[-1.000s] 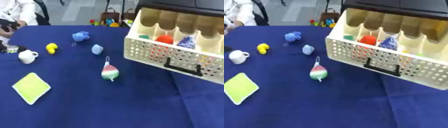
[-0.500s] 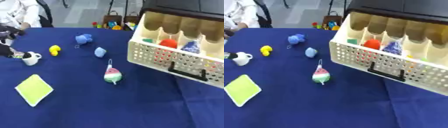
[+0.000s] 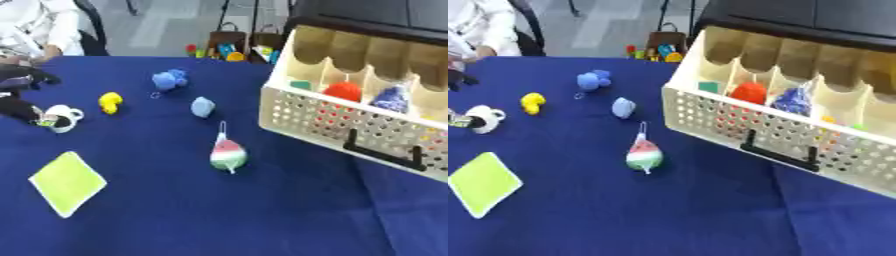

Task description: Pick up objects from table and place into drawer.

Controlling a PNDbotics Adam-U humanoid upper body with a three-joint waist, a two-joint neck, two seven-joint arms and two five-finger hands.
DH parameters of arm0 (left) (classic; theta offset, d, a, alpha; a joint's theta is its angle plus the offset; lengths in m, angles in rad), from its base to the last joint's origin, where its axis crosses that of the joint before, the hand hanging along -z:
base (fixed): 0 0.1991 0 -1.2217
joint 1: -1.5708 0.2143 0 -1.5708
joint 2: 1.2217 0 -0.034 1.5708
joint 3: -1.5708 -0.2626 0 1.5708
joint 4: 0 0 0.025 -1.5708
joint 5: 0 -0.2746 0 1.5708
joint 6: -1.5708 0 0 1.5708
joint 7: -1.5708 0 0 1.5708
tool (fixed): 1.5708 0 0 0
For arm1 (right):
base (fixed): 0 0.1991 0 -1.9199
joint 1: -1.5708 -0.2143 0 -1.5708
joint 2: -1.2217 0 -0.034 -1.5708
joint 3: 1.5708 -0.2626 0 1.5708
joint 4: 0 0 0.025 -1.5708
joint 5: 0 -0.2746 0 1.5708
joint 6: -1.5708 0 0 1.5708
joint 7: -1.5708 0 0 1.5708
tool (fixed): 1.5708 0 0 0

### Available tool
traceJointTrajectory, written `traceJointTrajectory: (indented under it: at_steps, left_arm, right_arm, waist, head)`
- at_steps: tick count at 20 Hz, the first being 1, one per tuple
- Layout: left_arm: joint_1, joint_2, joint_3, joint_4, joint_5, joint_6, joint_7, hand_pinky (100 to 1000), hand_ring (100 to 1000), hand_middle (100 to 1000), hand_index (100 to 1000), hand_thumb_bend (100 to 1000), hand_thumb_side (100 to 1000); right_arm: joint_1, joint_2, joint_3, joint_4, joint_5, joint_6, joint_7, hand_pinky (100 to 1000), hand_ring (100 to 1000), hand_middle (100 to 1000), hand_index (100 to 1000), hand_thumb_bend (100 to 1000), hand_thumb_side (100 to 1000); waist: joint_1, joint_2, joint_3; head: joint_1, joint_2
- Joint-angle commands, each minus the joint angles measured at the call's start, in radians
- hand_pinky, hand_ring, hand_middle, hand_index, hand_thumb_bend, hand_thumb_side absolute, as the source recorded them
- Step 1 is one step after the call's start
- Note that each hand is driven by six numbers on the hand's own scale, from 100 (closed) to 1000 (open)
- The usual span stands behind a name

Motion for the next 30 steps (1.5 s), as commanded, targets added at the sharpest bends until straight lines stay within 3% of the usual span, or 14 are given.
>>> traceJointTrajectory:
  at_steps: [1,10,18,30]
  left_arm:
    - [-0.031,0.025,0.006,0.024,-0.027,-0.003,0.006,716,887,926,1000,598,680]
    - [-0.071,0.002,0.016,0.119,-0.078,0.003,0.05,712,886,923,1000,572,671]
    - [-0.088,-0.011,0.026,0.169,-0.113,0.014,0.066,775,910,930,1000,583,673]
    - [-0.102,-0.017,0.047,0.235,-0.091,0.024,0.074,716,879,870,995,483,645]
  right_arm:
    - [-0.014,-0.019,0.0,-0.007,-0.013,-0.003,0.001,475,564,549,709,100,910]
    - [-0.015,-0.018,0.003,-0.007,-0.011,-0.005,0.002,462,562,538,708,100,911]
    - [-0.017,-0.017,0.006,-0.007,-0.008,-0.007,0.003,446,559,526,708,100,911]
    - [-0.016,-0.014,0.007,-0.007,-0.005,-0.004,-0.006,442,558,522,705,100,909]
  waist:
    - [0.001,-0.013,-0.002]
    - [-0.004,0.0,-0.011]
    - [-0.009,0.018,-0.02]
    - [-0.013,0.033,-0.022]
  head:
    - [0.009,-0.016]
    - [0.025,-0.032]
    - [0.038,-0.052]
    - [0.045,-0.061]
